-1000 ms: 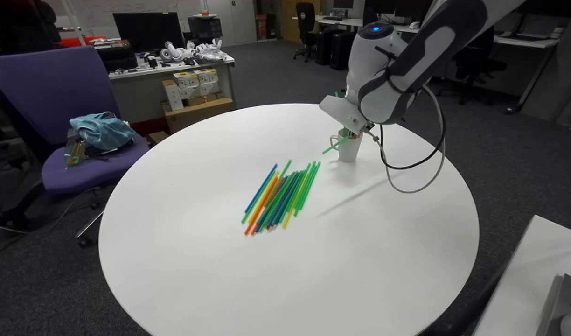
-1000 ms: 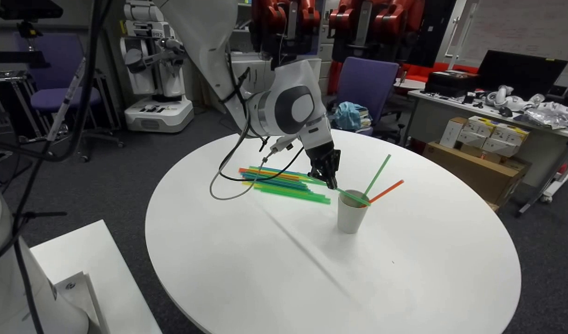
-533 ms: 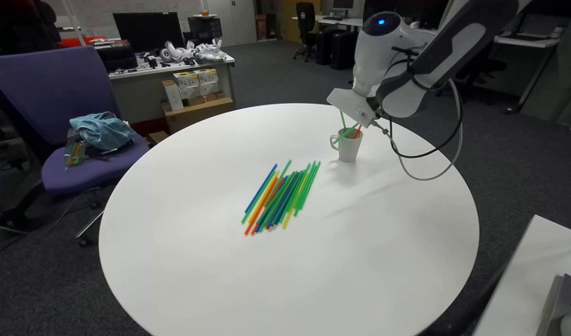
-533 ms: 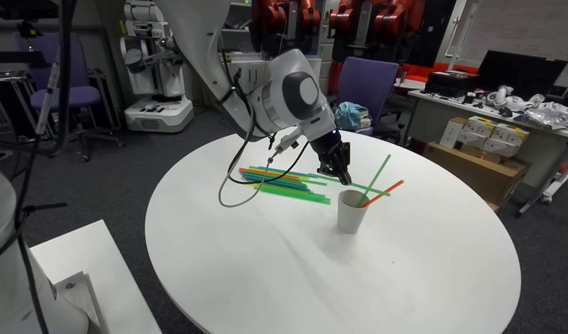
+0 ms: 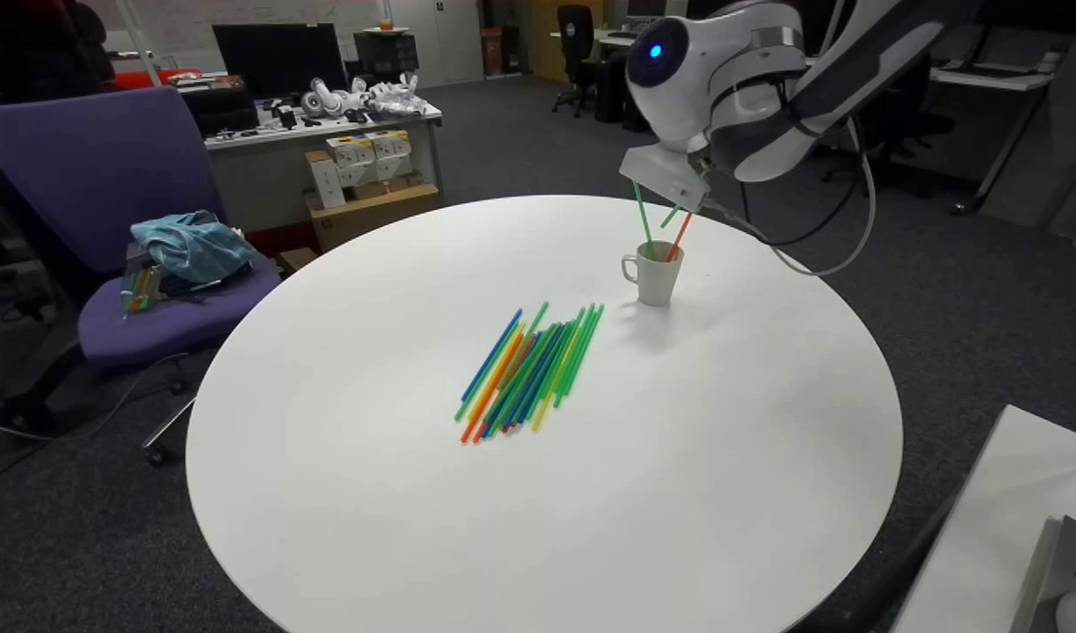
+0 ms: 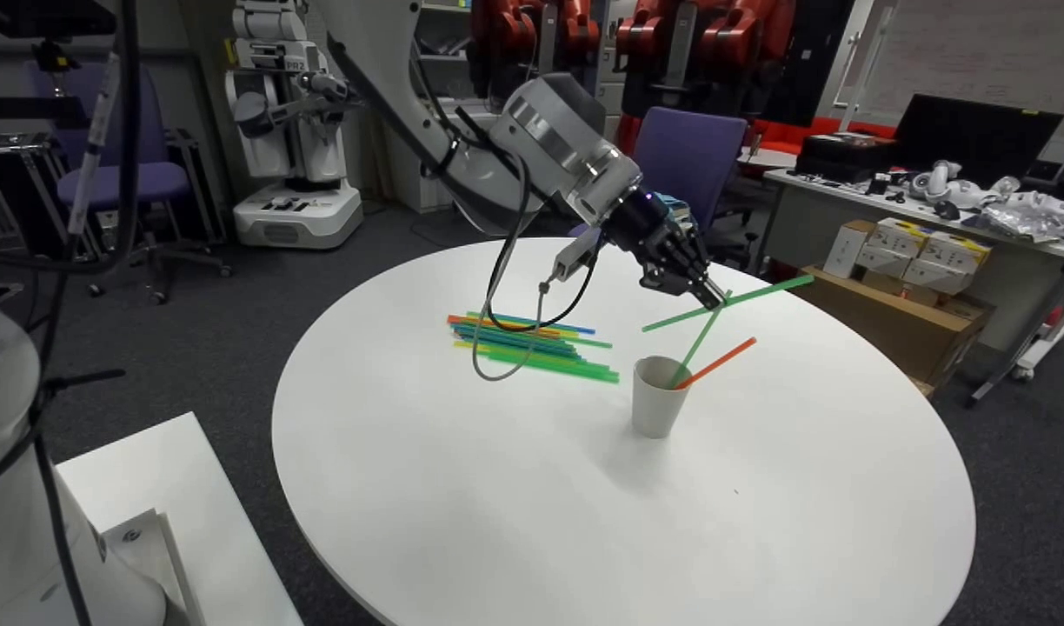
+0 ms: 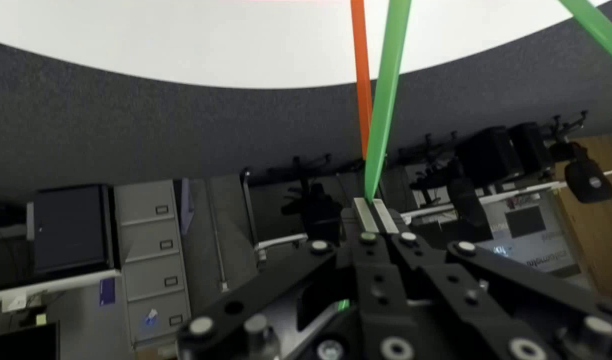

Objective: Put one green straw in the mug.

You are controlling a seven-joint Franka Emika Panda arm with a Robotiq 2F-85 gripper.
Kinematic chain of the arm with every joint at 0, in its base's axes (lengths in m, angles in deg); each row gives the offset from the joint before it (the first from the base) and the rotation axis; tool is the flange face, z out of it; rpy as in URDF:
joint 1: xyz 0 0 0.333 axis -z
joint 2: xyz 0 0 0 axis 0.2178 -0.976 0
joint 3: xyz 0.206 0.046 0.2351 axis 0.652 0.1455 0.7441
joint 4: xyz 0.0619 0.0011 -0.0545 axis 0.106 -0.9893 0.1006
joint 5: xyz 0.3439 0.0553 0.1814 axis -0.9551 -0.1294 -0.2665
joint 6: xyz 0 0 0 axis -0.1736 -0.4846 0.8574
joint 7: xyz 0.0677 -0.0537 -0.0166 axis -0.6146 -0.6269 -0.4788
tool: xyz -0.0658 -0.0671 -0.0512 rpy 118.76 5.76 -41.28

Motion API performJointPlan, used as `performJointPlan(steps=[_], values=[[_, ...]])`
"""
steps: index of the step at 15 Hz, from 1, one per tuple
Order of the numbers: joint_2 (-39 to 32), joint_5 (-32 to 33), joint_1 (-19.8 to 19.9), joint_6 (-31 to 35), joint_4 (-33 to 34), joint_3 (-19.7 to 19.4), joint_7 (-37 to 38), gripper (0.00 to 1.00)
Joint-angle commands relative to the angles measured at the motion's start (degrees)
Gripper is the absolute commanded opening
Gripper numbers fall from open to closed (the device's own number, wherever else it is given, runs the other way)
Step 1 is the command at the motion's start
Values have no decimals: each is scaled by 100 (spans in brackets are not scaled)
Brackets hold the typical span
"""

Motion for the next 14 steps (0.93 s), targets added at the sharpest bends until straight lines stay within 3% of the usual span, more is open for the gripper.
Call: performJointPlan(steps=[1,6,10,14], values=[[-249,1082,670,-1285,392,1076,587,0],[-904,1983,1391,-2927,700,2331,831,0],[-1439,2458,1725,-3760,972,2839,894,0],[-1794,2724,1925,-4035,1171,3133,910,0]])
